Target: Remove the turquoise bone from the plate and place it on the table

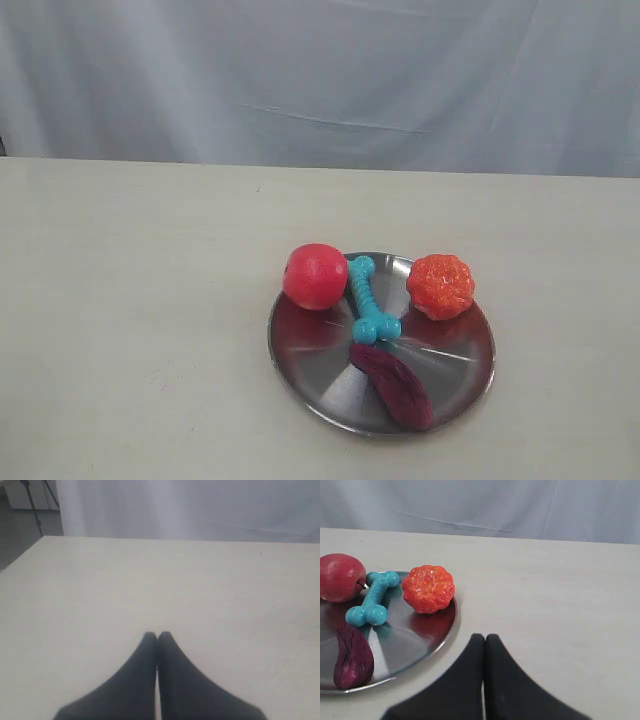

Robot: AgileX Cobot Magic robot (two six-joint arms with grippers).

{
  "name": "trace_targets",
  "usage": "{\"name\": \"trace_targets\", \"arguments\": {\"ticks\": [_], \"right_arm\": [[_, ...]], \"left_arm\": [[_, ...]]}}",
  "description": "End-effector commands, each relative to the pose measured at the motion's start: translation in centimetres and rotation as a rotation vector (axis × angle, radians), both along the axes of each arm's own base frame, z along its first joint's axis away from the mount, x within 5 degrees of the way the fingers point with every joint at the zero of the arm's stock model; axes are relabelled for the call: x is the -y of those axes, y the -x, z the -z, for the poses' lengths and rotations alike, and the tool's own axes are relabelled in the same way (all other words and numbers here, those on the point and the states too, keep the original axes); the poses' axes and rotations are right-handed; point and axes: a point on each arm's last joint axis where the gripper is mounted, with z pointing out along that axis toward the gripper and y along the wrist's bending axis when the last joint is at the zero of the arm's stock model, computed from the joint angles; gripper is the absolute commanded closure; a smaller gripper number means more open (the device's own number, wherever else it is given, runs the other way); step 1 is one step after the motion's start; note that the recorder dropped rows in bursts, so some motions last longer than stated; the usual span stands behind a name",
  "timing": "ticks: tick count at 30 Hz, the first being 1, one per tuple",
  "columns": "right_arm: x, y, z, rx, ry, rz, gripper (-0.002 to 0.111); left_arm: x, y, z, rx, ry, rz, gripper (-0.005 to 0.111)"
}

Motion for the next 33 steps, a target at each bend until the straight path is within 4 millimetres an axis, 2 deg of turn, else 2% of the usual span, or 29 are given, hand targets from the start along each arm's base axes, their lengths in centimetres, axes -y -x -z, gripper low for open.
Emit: {"name": "trace_targets", "arguments": {"ticks": [1, 9, 20, 28, 31, 33], "right_arm": [[0.0, 0.0, 0.0, 0.001, 0.013, 0.002, 0.109], [0.1, -0.1, -0.6, 0.063, 0.063, -0.004, 0.109], [-0.7, 0.0, -5.3, 0.551, 0.249, -0.064, 0.109], [-1.0, 0.6, -6.7, 0.706, 0.337, -0.077, 0.109], [-1.2, 0.8, -7.2, 0.785, 0.277, -0.095, 0.109], [-1.4, 1.2, -7.7, 0.92, 0.036, -0.156, 0.109]], "left_arm": [[0.0, 0.0, 0.0, 0.004, 0.005, 0.007, 0.107], [0.0, 0.0, 0.0, 0.004, 0.005, 0.007, 0.107], [0.0, 0.0, 0.0, 0.004, 0.005, 0.007, 0.107], [0.0, 0.0, 0.0, 0.004, 0.005, 0.007, 0.107], [0.0, 0.0, 0.0, 0.004, 0.005, 0.007, 0.107], [0.0, 0.0, 0.0, 0.004, 0.005, 0.007, 0.107]]}}
